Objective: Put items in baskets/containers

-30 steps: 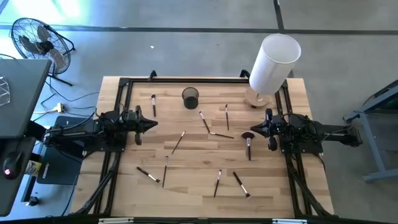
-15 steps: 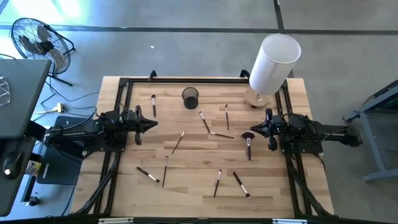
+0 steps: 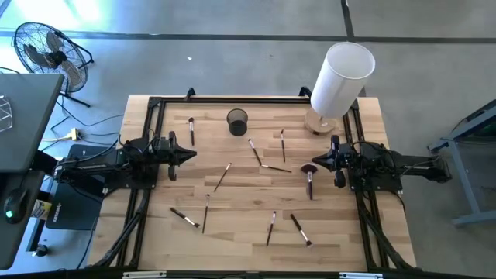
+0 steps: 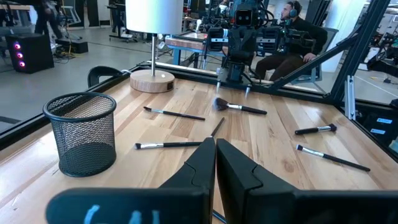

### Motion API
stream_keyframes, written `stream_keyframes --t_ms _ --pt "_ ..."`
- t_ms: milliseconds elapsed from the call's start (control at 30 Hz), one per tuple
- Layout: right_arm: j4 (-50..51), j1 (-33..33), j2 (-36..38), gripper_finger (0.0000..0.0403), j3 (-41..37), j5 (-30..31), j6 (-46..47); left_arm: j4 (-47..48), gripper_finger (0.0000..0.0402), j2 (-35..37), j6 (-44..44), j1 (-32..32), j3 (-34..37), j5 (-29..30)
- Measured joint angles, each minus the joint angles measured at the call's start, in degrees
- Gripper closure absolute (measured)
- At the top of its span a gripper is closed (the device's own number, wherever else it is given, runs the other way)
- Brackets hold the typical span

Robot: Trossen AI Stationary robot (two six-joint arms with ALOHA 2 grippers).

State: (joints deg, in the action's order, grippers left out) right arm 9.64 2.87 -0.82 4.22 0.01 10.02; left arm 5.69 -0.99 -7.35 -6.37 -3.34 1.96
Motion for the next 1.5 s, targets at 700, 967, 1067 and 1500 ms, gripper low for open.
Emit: stream_keyframes --t_ms 700,967,1067,1500 --pt "0.0 0.0 0.0 0.0398 0.0 0.0 0.0 0.0 0.0389 0.0 0.0 0.0 0.0 0.0" --pt "0.0 0.0 0.0 0.0398 0.0 0.0 0.0 -0.6 0.0389 0.0 -4.8 0.0 0.0 -3.8" --pt "0.0 0.0 0.0 0.0398 0.0 0.0 0.0 -2.6 0.039 -0.2 -4.5 0.0 0.1 -7.9" --pt "0.0 0.0 0.0 0.0398 0.0 0.0 0.0 -2.3 0.0401 -15.5 4.1 6.4 -13.7 9.0"
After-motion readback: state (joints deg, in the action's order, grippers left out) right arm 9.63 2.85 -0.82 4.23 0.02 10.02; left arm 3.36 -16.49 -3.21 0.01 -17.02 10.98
